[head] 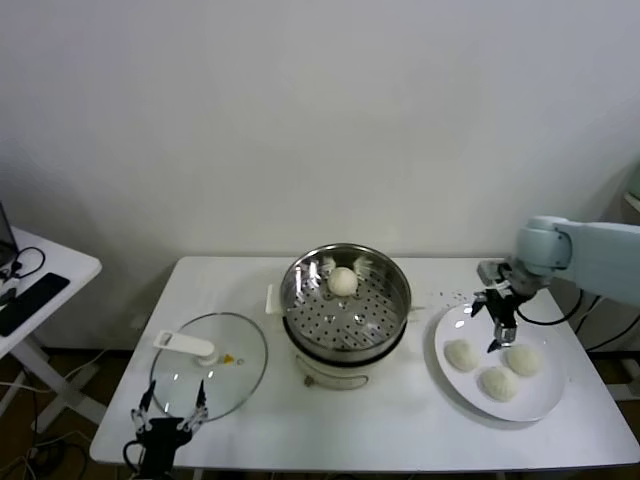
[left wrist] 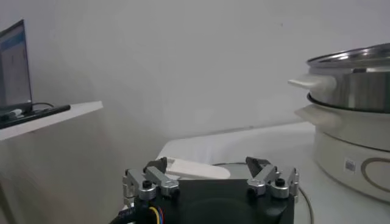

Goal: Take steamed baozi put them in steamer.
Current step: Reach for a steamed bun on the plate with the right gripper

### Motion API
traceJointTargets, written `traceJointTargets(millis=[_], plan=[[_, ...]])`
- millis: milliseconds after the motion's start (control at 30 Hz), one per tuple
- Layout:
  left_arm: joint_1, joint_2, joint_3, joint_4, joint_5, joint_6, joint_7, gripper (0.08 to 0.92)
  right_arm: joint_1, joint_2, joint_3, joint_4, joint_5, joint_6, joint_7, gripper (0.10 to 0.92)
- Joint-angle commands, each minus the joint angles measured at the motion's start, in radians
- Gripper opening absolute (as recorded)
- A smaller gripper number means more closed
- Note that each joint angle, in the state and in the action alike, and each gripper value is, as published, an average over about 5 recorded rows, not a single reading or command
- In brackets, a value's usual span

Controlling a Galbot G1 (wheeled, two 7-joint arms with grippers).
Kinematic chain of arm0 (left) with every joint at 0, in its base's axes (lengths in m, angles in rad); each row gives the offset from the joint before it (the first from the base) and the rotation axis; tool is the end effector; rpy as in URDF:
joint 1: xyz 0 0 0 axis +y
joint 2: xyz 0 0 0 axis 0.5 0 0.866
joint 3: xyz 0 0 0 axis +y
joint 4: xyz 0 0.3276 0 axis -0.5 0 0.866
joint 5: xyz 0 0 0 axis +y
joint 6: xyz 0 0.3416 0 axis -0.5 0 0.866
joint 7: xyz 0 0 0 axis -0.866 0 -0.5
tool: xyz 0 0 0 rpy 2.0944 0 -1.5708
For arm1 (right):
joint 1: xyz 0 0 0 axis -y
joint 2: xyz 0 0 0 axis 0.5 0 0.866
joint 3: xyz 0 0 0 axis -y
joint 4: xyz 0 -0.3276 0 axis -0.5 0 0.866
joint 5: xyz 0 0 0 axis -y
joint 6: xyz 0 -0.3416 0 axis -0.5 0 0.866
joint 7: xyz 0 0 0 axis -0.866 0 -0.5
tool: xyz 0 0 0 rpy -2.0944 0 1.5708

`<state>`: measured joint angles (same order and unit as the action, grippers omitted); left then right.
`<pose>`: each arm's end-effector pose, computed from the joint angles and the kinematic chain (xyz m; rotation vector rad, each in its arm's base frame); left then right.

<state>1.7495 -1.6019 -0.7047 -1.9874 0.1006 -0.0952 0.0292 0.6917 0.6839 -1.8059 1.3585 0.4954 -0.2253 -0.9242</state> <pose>0.1112 0.0504 -0.3443 0.1743 -2.9217 -0.2554 0.4725 -0.1566 -0.1528 1.2642 -1.2560 1.2323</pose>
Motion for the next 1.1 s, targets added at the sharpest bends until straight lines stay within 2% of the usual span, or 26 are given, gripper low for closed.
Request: traceJointTargets(millis=[33,333,800,1100], plan=[[0.001,0.0,-0.001,0.007,0.011,-0.006,-0.001,0.823,-0.239,-0.005,0.182,-0.082,-0.07,-0.063,0.045,0.823],[0.001,-0.001,-0.009,0.023,0.018,-0.015,-0.005,0.823,-0.346,0.057,0.292,-0.177,-0.103,-0.057,0.069,0.823],[-0.004,0.0,-0.011,0.028,0.019,-0.016,-0.005,0.823,-0.37,0.093,0.307,-0.2,-0.16,-0.056,0.055,0.822],[-0.002,0.001,-0.014,0.026,0.019,-0.017,-0.006,0.823,-0.341,0.095,0.296,-0.188,-0.167,-0.054,0.035,0.743]])
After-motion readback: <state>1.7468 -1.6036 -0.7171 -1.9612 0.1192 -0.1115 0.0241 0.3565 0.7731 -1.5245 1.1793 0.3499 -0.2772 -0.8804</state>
